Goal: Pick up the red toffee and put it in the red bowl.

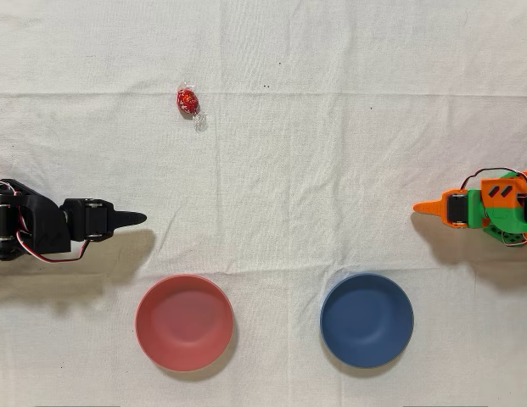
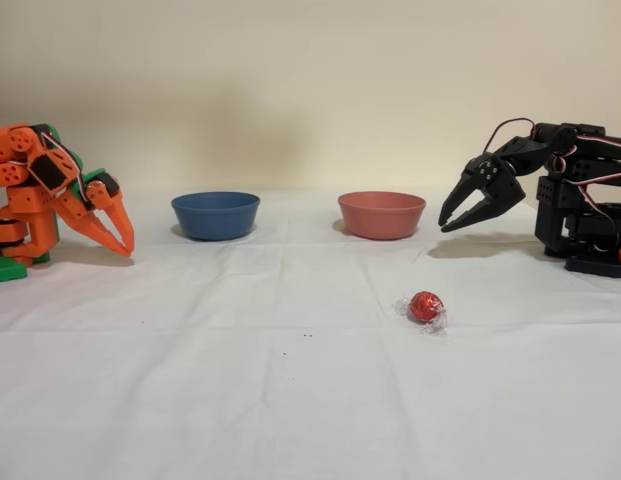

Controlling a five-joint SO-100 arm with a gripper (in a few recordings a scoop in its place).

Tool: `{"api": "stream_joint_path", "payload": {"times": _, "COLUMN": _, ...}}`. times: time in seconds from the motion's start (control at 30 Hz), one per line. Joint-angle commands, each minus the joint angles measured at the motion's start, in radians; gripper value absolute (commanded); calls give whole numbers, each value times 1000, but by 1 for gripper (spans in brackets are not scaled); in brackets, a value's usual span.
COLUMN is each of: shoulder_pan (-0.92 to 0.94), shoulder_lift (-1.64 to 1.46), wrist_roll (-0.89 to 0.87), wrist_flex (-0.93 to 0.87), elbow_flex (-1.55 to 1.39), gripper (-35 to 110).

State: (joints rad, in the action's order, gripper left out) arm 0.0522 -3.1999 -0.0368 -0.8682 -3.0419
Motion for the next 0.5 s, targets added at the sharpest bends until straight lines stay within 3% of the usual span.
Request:
{"api": "stream_joint_path", "payload": {"times": 0.0, "shoulder_pan": 11, "shoulder_lift": -17, "wrist_roll": -14, "wrist_flex": -17, "elbow_flex": -21, "gripper": 1}}
{"api": "stream_joint_path", "payload": {"times": 0.47, "shoulder_pan": 11, "shoulder_lift": -17, "wrist_roll": -14, "wrist_flex": -17, "elbow_flex": -21, "gripper": 1}}
